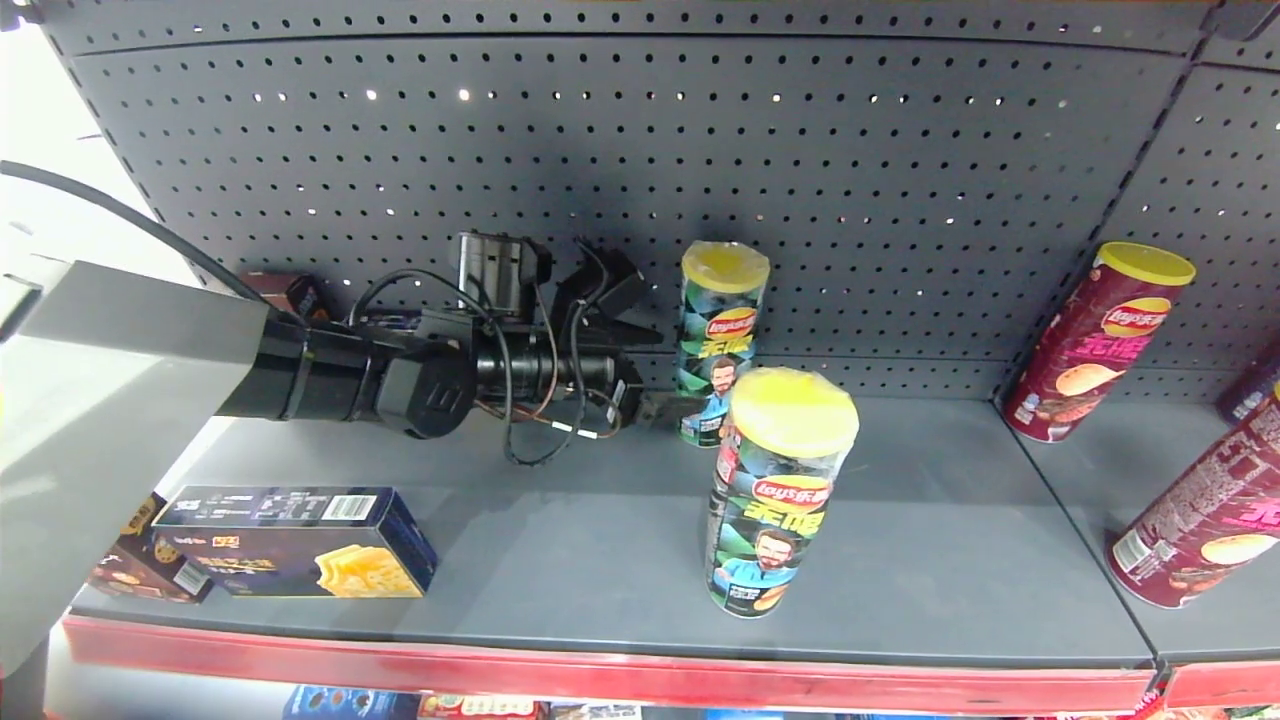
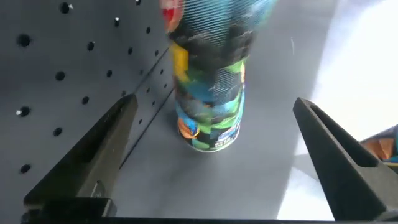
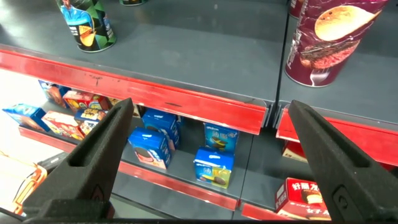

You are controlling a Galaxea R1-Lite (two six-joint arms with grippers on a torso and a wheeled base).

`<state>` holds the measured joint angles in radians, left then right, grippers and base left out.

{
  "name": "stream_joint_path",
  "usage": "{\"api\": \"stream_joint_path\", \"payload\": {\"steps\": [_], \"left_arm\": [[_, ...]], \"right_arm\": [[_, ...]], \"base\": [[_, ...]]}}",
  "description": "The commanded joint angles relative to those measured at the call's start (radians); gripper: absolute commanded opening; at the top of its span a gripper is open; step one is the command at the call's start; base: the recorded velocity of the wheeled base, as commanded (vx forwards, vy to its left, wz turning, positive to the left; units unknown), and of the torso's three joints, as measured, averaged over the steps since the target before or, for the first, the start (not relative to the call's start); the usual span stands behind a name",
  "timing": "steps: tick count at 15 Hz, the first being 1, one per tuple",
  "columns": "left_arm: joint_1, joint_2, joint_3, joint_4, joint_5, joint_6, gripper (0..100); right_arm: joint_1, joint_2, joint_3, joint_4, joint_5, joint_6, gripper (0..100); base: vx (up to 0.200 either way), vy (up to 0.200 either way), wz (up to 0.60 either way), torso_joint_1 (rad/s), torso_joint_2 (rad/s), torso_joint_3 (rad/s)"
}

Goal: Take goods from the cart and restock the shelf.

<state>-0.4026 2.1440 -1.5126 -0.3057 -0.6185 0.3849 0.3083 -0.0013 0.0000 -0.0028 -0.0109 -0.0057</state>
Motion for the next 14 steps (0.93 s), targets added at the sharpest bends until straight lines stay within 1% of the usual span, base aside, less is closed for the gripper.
{"api": "stream_joint_path", "payload": {"steps": [1, 3, 4, 5, 6, 14], "left_arm": [[-0.001, 0.027, -0.029, -0.001, 0.023, -0.003, 100], [0.001, 0.036, -0.058, -0.003, 0.033, -0.021, 100], [0.001, 0.036, -0.058, -0.003, 0.033, -0.021, 100], [0.007, 0.037, -0.075, -0.003, 0.039, -0.029, 100], [0.007, 0.039, -0.086, -0.003, 0.048, -0.029, 100], [0.027, 0.043, -0.089, -0.003, 0.054, -0.031, 100]], "right_arm": [[0.0, 0.001, 0.0, 0.0, 0.0, 0.0, 100], [0.002, 0.001, 0.0, 0.0, 0.0, 0.0, 100], [0.002, 0.001, 0.0, 0.0, 0.0, 0.0, 100], [0.002, 0.001, 0.0, 0.0, 0.0, 0.0, 100], [0.0, 0.001, 0.0, 0.0, 0.0, 0.0, 100], [0.002, 0.001, 0.0, 0.0, 0.0, 0.0, 100]], "base": [[0.0, 0.0, 0.0, 0.0, 0.0, 0.0], [0.0, 0.0, 0.0, 0.0, 0.0, 0.0], [0.0, 0.0, 0.0, 0.0, 0.0, 0.0], [0.0, 0.0, 0.0, 0.0, 0.0, 0.0], [0.0, 0.0, 0.0, 0.0, 0.0, 0.0], [0.0, 0.0, 0.0, 0.0, 0.0, 0.0]]}}
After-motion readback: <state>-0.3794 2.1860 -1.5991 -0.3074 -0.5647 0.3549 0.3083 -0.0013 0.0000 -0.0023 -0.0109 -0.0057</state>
